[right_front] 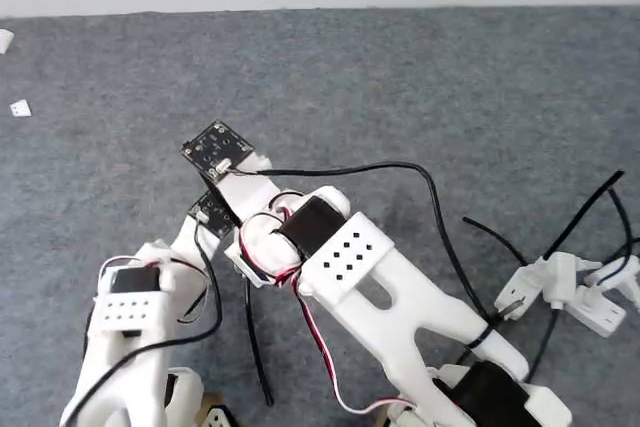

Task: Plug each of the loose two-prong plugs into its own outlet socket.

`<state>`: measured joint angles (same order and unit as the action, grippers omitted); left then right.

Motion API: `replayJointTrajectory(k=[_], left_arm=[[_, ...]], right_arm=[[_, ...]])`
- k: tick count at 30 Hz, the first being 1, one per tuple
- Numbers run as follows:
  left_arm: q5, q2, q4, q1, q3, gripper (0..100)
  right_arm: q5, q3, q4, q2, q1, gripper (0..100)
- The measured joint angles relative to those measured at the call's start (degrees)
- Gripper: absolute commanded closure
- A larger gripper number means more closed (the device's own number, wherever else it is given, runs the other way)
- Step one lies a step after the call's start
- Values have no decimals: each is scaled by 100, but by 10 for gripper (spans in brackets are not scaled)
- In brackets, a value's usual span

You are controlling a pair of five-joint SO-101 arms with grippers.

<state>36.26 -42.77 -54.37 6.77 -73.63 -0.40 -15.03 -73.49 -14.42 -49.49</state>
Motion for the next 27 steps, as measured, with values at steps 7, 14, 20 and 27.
replayJointTrajectory(k=[7,14,20,27], left_arm=[[0,-229,0,-35,-35,988],[-589,-229,651,202,-62,988],[-2127,-264,1670,545,-378,988],[-2207,-264,1732,580,-378,988]], right_arm=[[-141,0,141,0,0,991],[-1204,-932,1495,0,519,991],[-1495,-1512,2787,0,712,991],[-1512,-1521,3086,492,730,991]])
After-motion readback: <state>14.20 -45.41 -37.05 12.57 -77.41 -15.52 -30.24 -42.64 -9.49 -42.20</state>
